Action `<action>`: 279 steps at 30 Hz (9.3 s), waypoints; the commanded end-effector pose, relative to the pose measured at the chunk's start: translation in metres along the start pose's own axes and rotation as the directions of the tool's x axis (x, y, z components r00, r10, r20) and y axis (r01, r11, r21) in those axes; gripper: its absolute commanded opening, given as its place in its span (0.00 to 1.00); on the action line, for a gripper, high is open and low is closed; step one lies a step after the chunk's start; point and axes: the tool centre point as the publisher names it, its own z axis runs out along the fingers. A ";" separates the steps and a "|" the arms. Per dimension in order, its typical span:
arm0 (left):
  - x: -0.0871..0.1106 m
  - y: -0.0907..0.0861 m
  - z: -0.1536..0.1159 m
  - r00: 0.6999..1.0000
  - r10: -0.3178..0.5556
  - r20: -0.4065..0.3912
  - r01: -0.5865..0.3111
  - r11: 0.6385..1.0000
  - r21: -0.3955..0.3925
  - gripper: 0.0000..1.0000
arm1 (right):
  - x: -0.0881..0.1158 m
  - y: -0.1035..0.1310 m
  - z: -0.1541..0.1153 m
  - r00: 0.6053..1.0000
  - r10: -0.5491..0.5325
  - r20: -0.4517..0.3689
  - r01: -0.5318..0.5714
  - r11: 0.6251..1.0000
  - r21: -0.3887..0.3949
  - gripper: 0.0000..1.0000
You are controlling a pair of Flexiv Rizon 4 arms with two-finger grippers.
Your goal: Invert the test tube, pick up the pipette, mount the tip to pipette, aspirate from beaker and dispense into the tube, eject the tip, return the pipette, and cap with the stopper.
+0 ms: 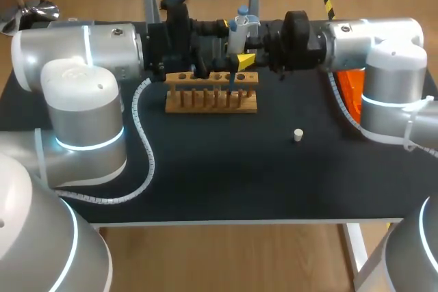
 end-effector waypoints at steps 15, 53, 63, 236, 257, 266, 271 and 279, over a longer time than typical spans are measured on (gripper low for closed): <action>0.001 0.002 0.001 1.000 0.002 0.005 -0.002 1.000 0.007 0.77 | 0.002 0.006 -0.002 0.999 -0.025 0.030 0.025 0.999 -0.030 0.00; 0.001 0.002 0.001 1.000 0.002 0.005 -0.002 1.000 0.007 0.00 | -0.008 0.008 -0.120 1.000 -0.008 -0.024 0.009 1.000 0.026 1.00; 0.001 0.002 0.001 1.000 0.002 0.005 -0.002 1.000 0.007 0.00 | -0.102 -0.009 -0.201 0.981 -0.001 0.195 -0.030 0.987 0.156 1.00; -0.329 0.061 -0.091 0.398 0.071 0.915 0.385 0.892 -0.237 0.00 | -0.257 -0.027 -0.125 0.937 -0.037 0.346 -0.104 0.919 0.379 1.00; -0.349 0.072 -0.091 0.341 0.015 0.940 0.461 0.869 -0.181 0.00 | -0.257 -0.027 -0.125 0.937 -0.037 0.346 -0.104 0.919 0.379 1.00; -0.359 0.078 -0.087 0.342 0.009 0.940 0.477 0.860 -0.182 0.00 | -0.257 -0.027 -0.125 0.937 -0.037 0.346 -0.104 0.919 0.379 1.00; -0.362 0.084 -0.087 0.343 0.009 0.939 0.489 0.852 -0.186 0.00 | -0.257 -0.027 -0.125 0.937 -0.037 0.346 -0.104 0.919 0.379 1.00; -0.365 0.091 -0.088 0.336 0.009 0.942 0.507 0.841 -0.189 0.00 | -0.257 -0.027 -0.125 0.937 -0.037 0.346 -0.104 0.919 0.379 1.00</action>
